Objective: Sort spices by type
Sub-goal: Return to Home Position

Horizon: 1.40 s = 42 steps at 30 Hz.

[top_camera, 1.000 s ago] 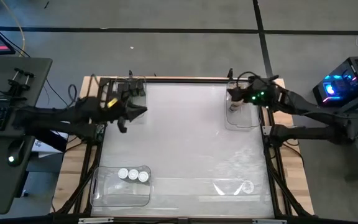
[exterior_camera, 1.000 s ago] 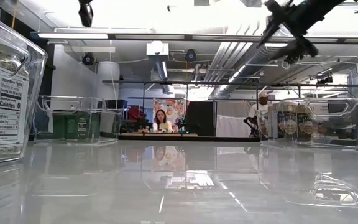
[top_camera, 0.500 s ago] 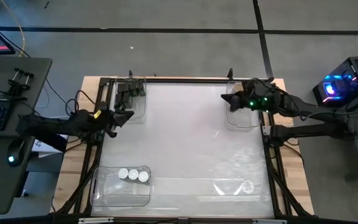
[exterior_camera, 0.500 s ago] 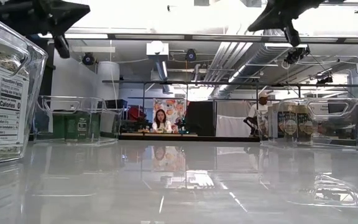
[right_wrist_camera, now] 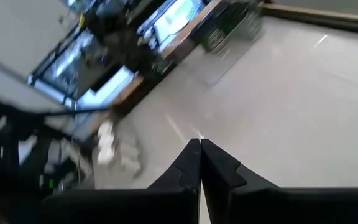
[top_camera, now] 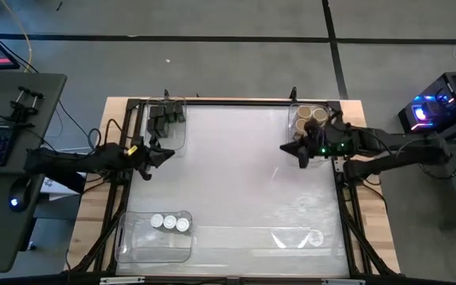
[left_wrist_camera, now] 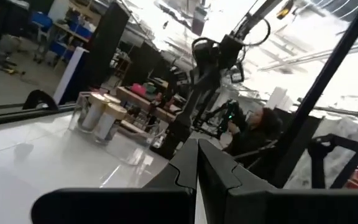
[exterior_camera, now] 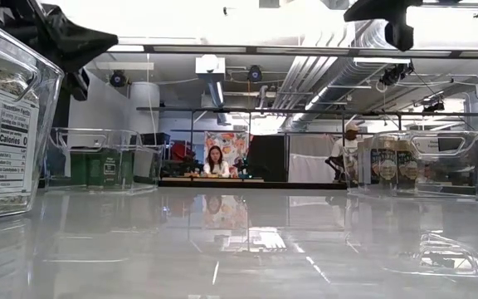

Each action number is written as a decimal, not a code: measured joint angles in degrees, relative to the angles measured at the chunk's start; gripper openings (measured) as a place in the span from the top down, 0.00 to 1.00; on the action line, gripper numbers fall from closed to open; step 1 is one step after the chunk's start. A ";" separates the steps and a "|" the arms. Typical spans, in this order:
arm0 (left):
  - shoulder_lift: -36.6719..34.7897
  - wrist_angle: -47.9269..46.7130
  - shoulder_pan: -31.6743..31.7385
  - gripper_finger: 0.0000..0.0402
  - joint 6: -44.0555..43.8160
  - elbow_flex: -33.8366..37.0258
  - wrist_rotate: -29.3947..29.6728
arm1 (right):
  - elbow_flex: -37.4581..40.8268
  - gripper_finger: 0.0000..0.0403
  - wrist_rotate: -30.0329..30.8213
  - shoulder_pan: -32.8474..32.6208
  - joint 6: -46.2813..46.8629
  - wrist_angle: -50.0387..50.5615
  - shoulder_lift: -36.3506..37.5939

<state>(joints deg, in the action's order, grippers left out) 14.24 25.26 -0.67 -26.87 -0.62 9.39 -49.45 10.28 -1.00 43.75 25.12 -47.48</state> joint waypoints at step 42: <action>0.04 1.42 -0.02 1.00 0.51 0.00 1.53 | 42.18 1.00 -24.58 5.45 -19.90 -43.71 28.81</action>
<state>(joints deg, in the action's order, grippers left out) 14.28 26.68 -0.69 -26.37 -0.62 10.92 -7.27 -14.29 4.45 23.85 -18.59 -18.68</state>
